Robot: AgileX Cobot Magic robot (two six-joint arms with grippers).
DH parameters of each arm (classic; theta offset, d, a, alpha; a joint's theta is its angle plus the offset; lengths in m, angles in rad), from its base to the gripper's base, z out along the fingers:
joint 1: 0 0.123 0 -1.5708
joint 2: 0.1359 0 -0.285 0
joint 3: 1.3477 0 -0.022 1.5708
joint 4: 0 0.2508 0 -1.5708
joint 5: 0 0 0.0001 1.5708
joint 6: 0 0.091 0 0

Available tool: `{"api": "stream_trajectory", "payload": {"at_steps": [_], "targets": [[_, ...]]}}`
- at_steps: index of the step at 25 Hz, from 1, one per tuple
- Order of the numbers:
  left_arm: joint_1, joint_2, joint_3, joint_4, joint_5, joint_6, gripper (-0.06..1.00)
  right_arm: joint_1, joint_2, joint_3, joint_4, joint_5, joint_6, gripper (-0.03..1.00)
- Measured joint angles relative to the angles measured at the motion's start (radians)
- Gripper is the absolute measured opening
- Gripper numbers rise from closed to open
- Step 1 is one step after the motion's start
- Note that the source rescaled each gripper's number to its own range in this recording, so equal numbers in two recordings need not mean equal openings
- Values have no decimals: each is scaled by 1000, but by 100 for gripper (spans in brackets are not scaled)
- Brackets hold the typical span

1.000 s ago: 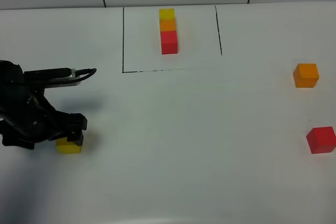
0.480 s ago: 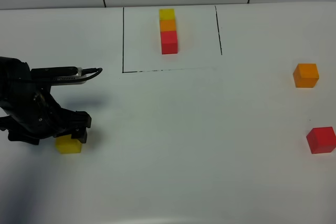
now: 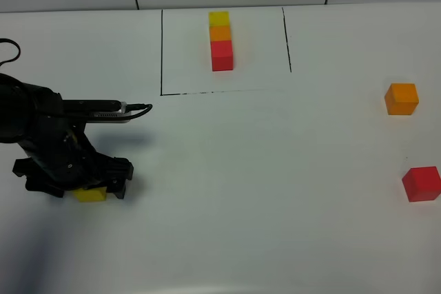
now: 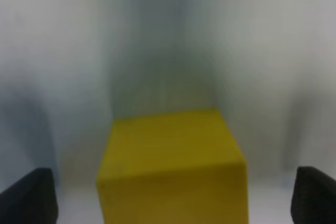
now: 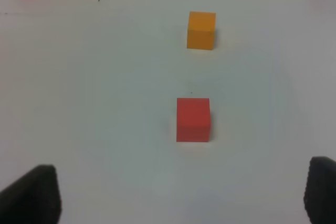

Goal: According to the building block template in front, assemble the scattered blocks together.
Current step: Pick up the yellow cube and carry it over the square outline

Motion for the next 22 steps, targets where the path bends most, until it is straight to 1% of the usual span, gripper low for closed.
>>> {"api": "stream_trajectory", "payload": {"at_steps": [2,4,5,6,8,9,10,13,15,17,20,22], "targets": [[0,2,0,2,-8,-5,82,0,0,0,0,0,0,87],[0,2,-1,3,-14,-9,73,0,0,0,0,0,2,87],[0,2,-1,4,-15,-12,65,0,0,0,0,0,2,87],[0,2,-1,4,-17,-13,54,0,0,0,0,0,2,87],[0,2,-1,4,-20,-15,30,0,0,0,0,0,2,87],[0,2,-1,4,-20,-15,13,0,0,0,0,0,2,87],[0,2,-1,5,-20,-16,0,0,0,0,0,0,2,87],[0,2,-12,17,-11,5,1,0,0,0,0,0,2,87],[0,2,-44,20,18,54,1,0,0,0,0,0,1,87],[0,2,-97,20,46,115,1,0,0,0,0,0,1,87],[-2,7,-201,17,111,233,1,0,0,0,0,0,1,87],[-8,32,-288,12,196,328,1,0,0,0,0,0,1,87]]}}
